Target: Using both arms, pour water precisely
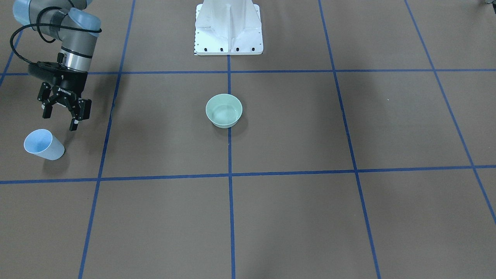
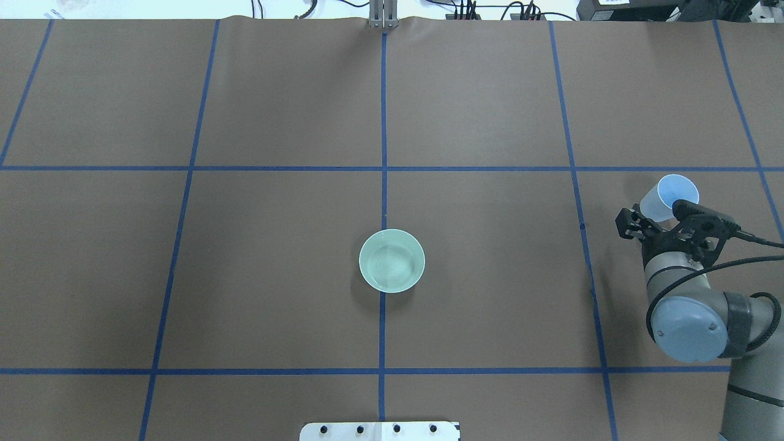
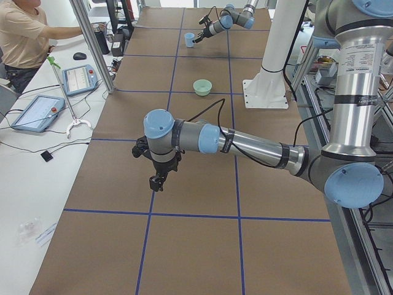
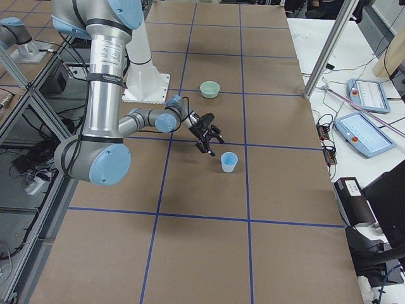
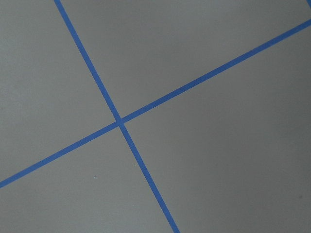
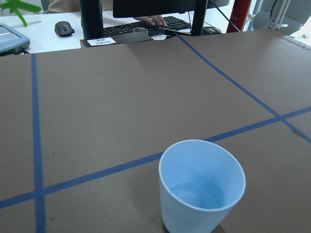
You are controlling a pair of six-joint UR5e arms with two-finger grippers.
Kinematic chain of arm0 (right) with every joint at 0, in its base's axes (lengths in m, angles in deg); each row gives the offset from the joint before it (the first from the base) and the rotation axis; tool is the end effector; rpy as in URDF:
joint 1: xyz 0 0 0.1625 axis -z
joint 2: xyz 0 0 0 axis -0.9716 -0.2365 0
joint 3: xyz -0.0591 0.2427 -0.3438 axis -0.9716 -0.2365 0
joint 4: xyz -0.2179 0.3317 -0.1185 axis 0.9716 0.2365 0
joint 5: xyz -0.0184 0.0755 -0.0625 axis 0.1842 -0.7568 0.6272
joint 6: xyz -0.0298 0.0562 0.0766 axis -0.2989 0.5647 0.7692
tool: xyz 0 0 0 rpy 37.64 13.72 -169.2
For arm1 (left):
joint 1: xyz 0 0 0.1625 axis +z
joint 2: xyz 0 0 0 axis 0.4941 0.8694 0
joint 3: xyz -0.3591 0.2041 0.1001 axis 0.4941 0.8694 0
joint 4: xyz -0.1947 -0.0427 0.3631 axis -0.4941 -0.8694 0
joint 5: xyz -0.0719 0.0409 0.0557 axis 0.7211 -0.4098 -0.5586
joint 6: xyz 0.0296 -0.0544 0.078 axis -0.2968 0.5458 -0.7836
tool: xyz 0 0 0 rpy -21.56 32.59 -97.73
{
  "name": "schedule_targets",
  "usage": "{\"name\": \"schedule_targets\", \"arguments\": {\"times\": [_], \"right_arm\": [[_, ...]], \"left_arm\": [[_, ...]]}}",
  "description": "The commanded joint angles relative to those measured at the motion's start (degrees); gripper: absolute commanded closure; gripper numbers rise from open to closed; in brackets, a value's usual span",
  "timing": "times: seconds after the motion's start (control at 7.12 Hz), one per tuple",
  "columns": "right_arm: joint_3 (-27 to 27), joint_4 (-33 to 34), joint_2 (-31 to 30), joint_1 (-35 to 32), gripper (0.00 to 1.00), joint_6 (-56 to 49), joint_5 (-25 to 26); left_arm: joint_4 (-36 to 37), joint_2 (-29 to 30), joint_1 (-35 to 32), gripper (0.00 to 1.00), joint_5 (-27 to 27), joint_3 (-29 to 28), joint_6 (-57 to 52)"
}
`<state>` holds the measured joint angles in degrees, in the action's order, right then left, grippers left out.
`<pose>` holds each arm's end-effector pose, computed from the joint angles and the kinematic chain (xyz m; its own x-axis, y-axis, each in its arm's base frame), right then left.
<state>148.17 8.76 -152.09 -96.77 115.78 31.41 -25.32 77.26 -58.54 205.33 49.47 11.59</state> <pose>-0.3470 -0.3406 0.5147 0.6739 0.4618 0.5767 -0.7335 0.5111 0.4480 -0.0476 -0.4945 0.5493 0.6442 0.4702 -0.6032 -0.3023 0.8810 0.3640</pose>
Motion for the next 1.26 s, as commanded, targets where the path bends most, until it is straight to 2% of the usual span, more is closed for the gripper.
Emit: {"name": "schedule_targets", "arguments": {"times": [0.0,0.28,0.56,1.12], "right_arm": [[-2.78,-0.08,1.24,0.59,0.00,2.73,4.03],[-7.85,-0.26,2.82,0.59,0.00,4.23,5.88],[-10.06,-0.26,3.35,0.06,0.00,4.23,5.97],[-11.39,-0.35,3.61,-4.68,0.00,3.44,5.88]], "left_arm": [[0.00,-0.09,0.00,0.00,0.00,0.15,-0.12],[0.00,-0.09,0.00,0.00,0.00,0.15,-0.12],[0.00,0.00,0.00,0.00,0.09,0.15,-0.12],[0.00,0.09,0.00,0.00,0.09,0.15,-0.03]]}}
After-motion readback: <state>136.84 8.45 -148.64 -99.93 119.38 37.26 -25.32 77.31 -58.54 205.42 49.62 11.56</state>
